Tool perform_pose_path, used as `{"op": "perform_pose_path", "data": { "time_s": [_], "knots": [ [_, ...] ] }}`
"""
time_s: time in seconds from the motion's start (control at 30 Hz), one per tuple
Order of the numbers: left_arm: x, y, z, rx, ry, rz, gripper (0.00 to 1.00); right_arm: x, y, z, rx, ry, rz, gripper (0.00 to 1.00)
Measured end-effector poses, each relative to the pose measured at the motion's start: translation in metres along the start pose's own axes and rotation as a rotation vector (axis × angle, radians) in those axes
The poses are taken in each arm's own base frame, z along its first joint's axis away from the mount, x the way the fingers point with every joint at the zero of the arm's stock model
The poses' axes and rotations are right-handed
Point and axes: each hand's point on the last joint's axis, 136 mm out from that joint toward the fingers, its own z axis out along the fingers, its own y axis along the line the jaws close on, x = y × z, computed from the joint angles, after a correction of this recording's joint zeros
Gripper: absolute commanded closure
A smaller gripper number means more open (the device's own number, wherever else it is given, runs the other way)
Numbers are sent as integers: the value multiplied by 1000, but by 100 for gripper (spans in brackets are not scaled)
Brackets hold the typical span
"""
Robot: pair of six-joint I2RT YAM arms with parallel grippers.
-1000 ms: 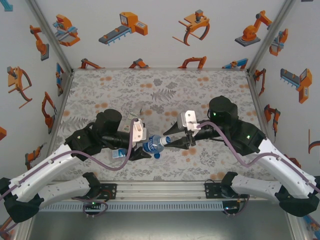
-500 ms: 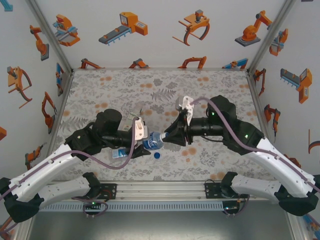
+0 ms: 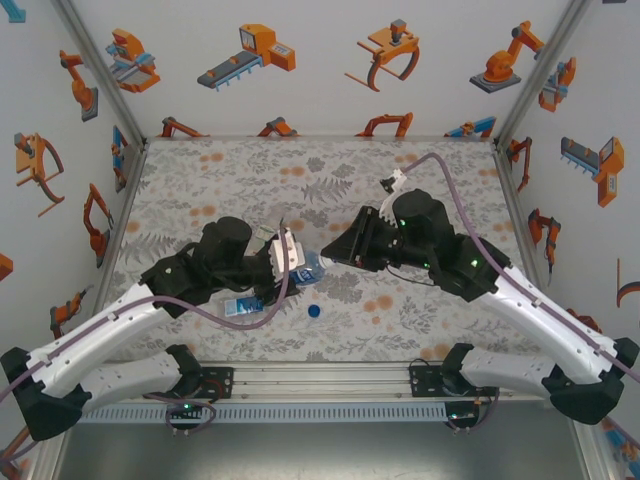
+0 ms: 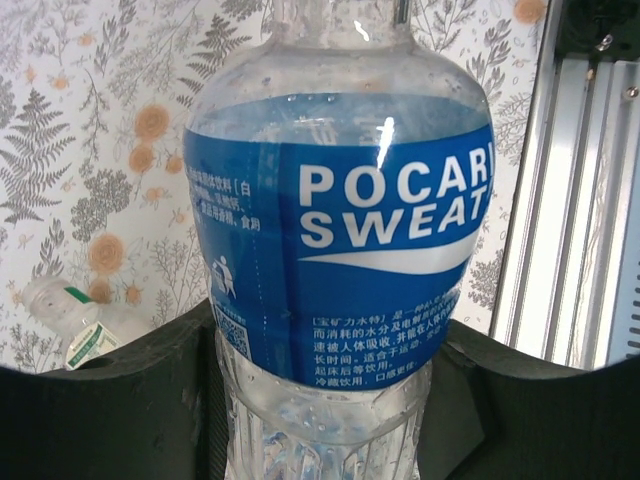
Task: Screw on the bottle caps
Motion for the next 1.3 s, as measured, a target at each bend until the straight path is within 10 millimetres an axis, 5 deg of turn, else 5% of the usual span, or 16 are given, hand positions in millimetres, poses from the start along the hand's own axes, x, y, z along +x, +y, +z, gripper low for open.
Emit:
{"op": "perform_pose_path", "data": {
  "time_s": [0.03,0.13,0.2,0.43,0.77,0.97,1.3],
  "knots": [
    [0,0,1,1,1,0,100,0,-2,0,7,-2,6,100],
    [-3,0,2,3,-13,4,100,-3,0,-5,3,-19,-23,69],
    [-9,0,2,5,-37,14,100,-5,7,-11,-18,-32,-99,61],
    [-21,-17,0,101,-99,29,100,-6,47,-43,-171,-78,-576,56],
    [-26,-37,-5,216,-131,25,100,44,84,-86,-490,-24,-1367,54],
    [-29,-47,-8,271,-150,24,100,65,81,-87,-599,48,-1556,54],
    [-32,-51,-11,299,-161,25,100,80,67,-76,-650,104,-1607,55]
  ]
}}
